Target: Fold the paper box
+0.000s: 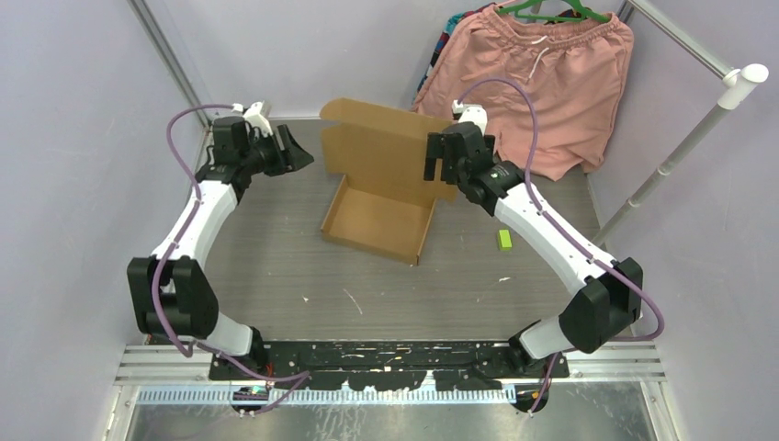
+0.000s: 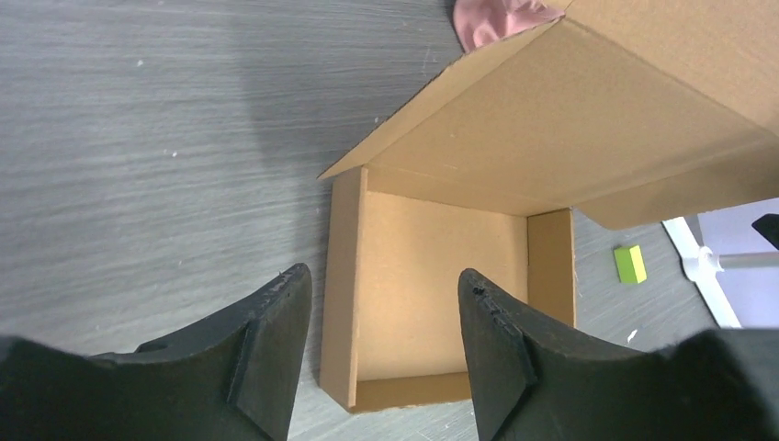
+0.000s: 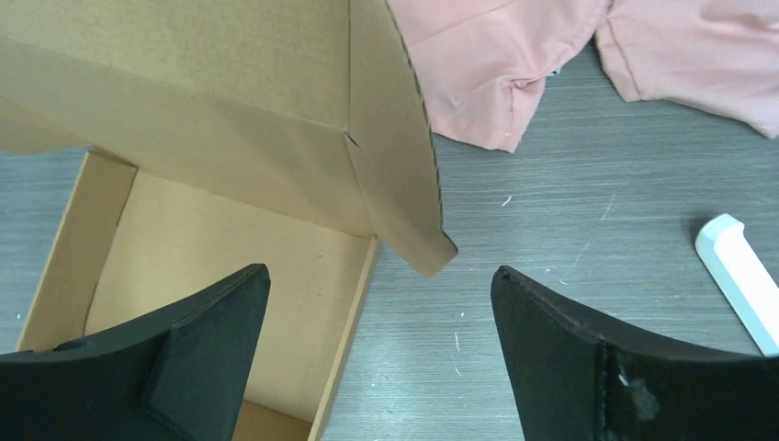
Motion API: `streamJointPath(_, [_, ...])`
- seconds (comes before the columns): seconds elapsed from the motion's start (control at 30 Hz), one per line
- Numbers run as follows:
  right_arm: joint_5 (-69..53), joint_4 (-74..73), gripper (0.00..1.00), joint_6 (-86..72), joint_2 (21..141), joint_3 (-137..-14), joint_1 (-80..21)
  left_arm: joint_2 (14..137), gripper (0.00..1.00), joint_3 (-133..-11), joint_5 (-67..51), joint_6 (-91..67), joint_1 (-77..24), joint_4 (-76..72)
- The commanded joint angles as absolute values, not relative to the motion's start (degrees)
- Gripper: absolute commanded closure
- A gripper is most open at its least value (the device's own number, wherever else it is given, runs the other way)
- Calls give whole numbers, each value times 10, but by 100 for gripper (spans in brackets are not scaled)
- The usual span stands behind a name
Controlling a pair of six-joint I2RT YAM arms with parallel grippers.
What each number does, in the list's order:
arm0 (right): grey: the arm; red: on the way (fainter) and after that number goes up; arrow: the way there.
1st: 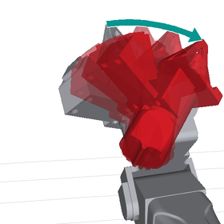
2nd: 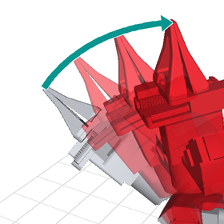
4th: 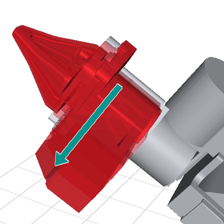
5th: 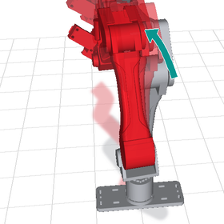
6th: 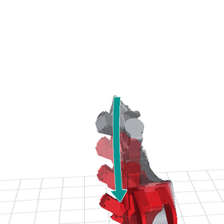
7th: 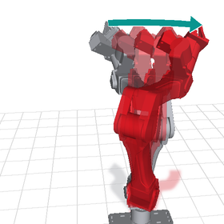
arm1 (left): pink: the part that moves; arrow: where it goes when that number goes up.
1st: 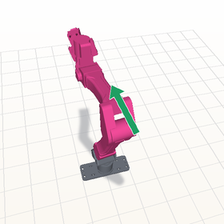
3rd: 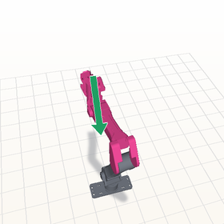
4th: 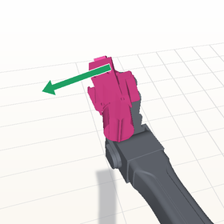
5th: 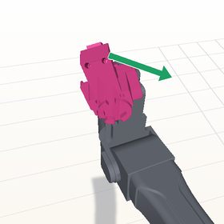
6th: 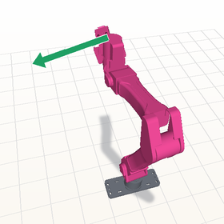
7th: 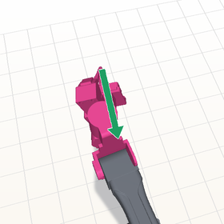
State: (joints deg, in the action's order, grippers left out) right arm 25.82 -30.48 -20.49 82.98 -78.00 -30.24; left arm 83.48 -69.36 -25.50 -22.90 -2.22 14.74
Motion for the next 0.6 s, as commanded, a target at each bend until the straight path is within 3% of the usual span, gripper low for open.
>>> streamJointPath(0.0, [160,-264,7,-147,811,-781,-268,872,39,-760,-341,-166,-10,86])
streamJointPath(0.1, [119,-254,15,-126,817,-788,-244,897,37,-784,-392,-181,16,63])
streamJointPath(0.2, [89,-272,30,-114,834,-813,-223,927,34,-814,-448,-200,33,41])
streamJointPath(0.57, [15,-290,53,-83,879,-855,-189,1008,33,-901,-541,-204,40,27])
